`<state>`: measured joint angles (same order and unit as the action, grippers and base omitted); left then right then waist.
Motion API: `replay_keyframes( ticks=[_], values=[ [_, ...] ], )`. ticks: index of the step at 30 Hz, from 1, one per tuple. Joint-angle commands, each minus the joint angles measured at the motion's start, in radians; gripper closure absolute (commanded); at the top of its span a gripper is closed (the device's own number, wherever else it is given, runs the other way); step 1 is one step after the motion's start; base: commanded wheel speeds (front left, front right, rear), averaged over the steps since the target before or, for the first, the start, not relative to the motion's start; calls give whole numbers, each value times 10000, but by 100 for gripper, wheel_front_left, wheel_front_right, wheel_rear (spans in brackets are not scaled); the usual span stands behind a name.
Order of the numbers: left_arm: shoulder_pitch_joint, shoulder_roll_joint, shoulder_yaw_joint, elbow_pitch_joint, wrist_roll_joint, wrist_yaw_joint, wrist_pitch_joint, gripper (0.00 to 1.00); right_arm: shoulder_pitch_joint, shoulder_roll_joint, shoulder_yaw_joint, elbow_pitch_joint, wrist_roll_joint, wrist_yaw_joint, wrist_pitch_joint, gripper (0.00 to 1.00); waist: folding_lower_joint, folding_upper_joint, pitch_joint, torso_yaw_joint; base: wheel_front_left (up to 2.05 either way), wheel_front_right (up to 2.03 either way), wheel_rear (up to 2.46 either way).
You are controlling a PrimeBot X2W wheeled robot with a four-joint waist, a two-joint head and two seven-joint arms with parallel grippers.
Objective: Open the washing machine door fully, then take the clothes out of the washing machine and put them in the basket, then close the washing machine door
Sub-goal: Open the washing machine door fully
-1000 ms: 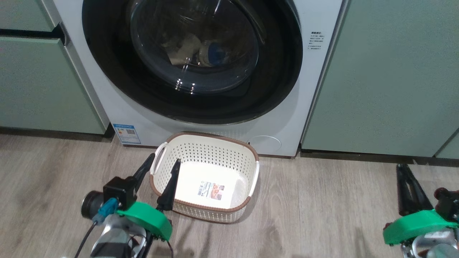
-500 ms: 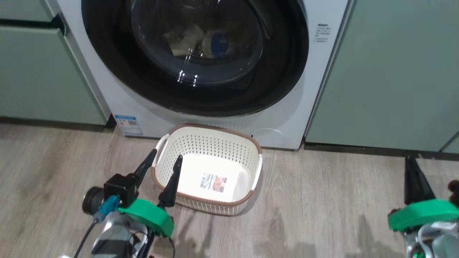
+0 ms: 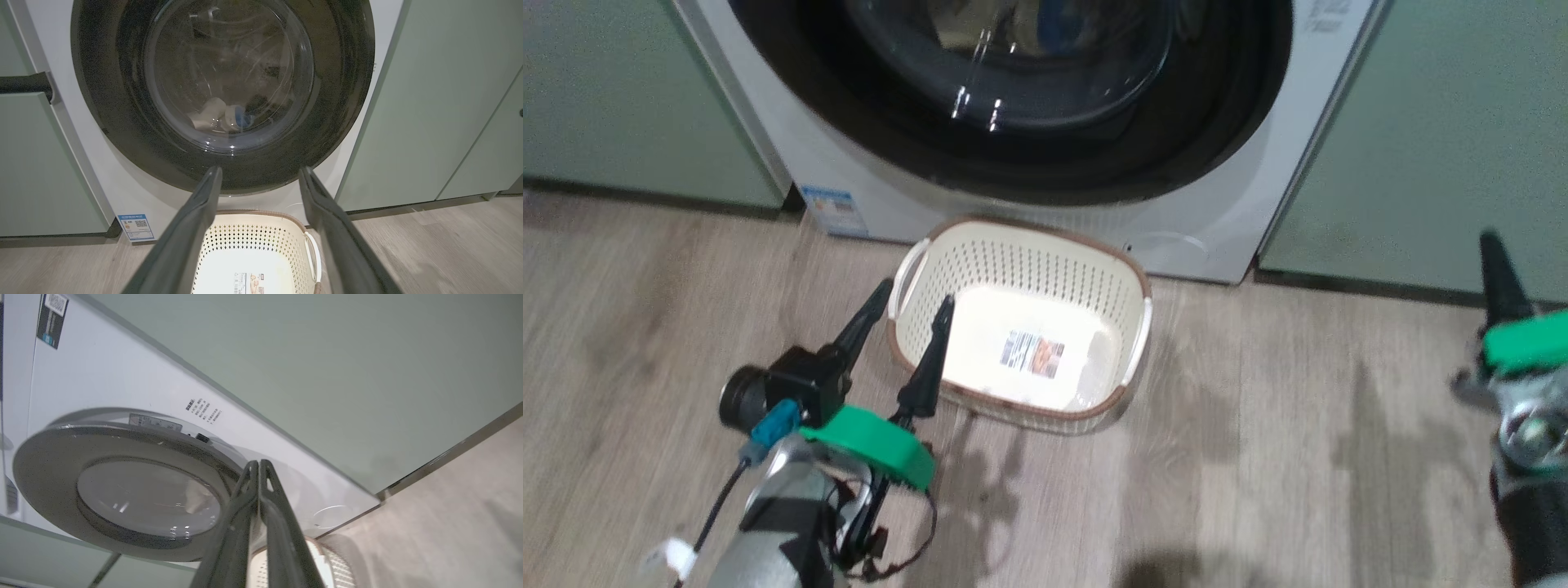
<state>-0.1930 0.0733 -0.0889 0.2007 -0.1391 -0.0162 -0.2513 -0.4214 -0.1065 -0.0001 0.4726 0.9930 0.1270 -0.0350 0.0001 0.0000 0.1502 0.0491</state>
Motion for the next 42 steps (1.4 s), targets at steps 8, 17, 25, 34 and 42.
replay_keyframes(
  ticks=[8,17,25,34,42],
  values=[
    [-1055,-14,164,-605,120,-124,-105,0,-2492,-127,-777,786,3768,37,2436,100,-1,0,1078,423,0,0,0],
    [-1470,-129,16,-777,74,-175,-105,0,-4818,-218,-1294,2140,5674,37,4544,100,-1,0,1874,731,0,0,0],
    [-1822,-193,-192,-867,-10,-219,-105,0,-6572,-332,-1208,3145,5903,37,5156,100,-1,0,2438,1082,0,0,0],
    [-2071,-222,-484,-967,-43,-225,-105,0,-7939,-430,-866,4019,5573,37,5302,100,-1,0,2867,1433,0,0,0],
    [-2233,-228,-740,-1046,-254,-123,-105,0,-8838,-441,-651,4715,5318,37,5288,100,-1,0,3191,1695,0,0,0]
  ],
)
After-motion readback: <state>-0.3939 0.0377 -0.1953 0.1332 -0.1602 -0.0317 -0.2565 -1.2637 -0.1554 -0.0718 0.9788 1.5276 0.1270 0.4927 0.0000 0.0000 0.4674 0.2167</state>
